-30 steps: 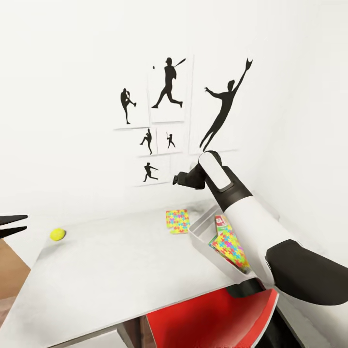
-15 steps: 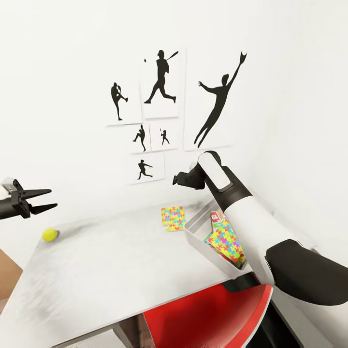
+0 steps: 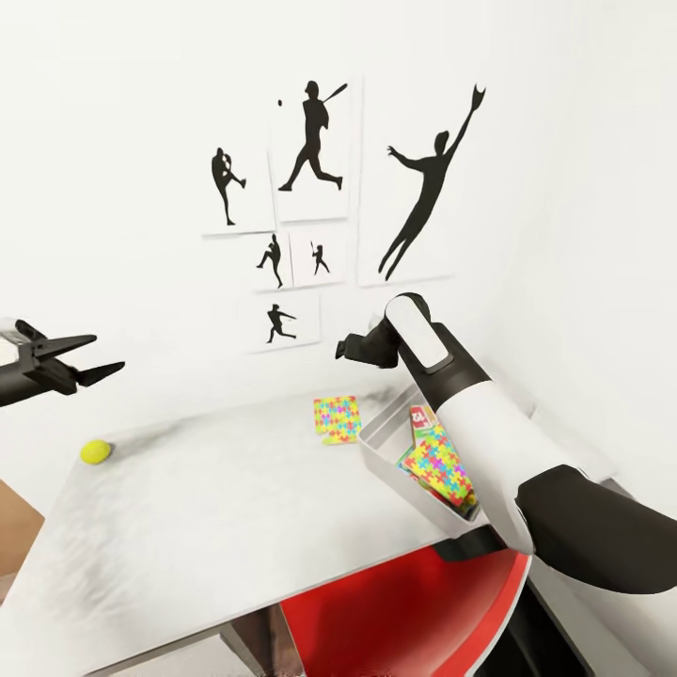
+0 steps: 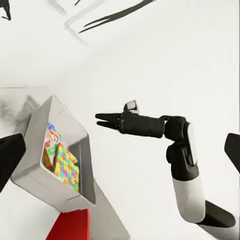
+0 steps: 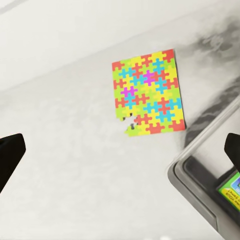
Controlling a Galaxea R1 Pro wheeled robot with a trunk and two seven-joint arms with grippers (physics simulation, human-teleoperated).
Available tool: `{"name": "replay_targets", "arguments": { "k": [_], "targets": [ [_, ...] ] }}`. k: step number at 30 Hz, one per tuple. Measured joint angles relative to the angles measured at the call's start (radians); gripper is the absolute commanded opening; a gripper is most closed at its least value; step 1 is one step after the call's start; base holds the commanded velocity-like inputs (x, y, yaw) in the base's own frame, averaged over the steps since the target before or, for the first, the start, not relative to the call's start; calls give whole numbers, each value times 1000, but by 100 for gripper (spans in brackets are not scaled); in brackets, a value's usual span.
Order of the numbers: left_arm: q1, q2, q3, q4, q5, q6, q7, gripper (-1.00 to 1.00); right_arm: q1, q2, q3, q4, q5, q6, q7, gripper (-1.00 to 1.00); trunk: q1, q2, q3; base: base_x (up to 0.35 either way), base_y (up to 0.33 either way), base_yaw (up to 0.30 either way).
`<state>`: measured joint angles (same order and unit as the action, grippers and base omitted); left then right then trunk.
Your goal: Put all the toys in the child's room - the three board games (two on the bed and one on the table), the two jigsaw puzzles on the table, and the tennis ball on the table - inside the toy box on the table in the child's room.
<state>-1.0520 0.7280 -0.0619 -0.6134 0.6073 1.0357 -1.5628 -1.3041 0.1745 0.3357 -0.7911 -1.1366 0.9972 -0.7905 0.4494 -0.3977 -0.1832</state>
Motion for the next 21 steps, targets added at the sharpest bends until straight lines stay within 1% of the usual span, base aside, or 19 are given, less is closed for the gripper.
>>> {"name": "replay_targets", "arguments": {
  "k": [3,4,5,6,7,8,9,11,12,14,16,17,18,19,20,21],
  "targets": [
    [0,-4,-2,-67,33,1,0,100,0,0,0,0,0,0,0,100,0,0,-5,0,0,0],
    [0,-7,-3,-96,53,1,0,100,0,0,0,1,0,0,0,100,0,0,-7,0,0,0],
    [0,-8,-4,-108,65,1,0,100,0,0,0,1,0,0,0,100,0,0,-8,0,0,0],
    [0,-10,-8,-128,90,1,0,100,0,0,-1,1,0,0,0,100,0,0,-10,0,0,0],
    [0,-11,-11,-136,103,1,0,100,0,0,-1,1,0,0,0,100,0,0,-12,0,0,0],
    [0,-11,-19,-147,129,1,0,100,0,0,-1,1,1,0,0,100,0,0,-13,0,0,0],
    [0,-12,-24,-153,143,1,0,100,0,0,-1,2,1,0,0,100,0,0,-15,0,0,0],
    [0,-13,-49,-202,191,1,0,100,0,0,-1,6,2,-1,1,100,0,0,-18,0,0,0],
    [0,-13,-59,-225,201,1,-1,100,0,0,-1,9,1,-1,1,100,0,0,-20,0,0,0],
    [0,-13,-114,-356,231,1,-1,100,0,0,-1,21,2,-3,2,100,0,0,-23,0,0,0],
    [0,-11,-147,-442,250,1,-2,100,0,0,-1,26,2,-9,2,100,0,0,-26,0,0,0],
    [-1,-10,-172,-521,278,0,-2,100,0,0,0,29,2,-15,2,100,0,0,-28,0,0,0],
    [-1,-9,-182,-562,295,1,-2,100,0,0,0,30,1,-18,2,100,0,0,-30,0,0,0],
    [-2,-7,-196,-622,332,1,-2,100,0,0,0,32,2,-22,2,100,0,0,-31,0,0,0],
    [-3,-5,-201,-647,350,1,-2,100,0,0,0,33,1,-24,2,100,0,0,-33,0,0,0],
    [-4,-4,-208,-684,383,1,-2,100,0,0,0,34,1,-26,2,100,0,0,-35,0,0,0]
  ]
}}
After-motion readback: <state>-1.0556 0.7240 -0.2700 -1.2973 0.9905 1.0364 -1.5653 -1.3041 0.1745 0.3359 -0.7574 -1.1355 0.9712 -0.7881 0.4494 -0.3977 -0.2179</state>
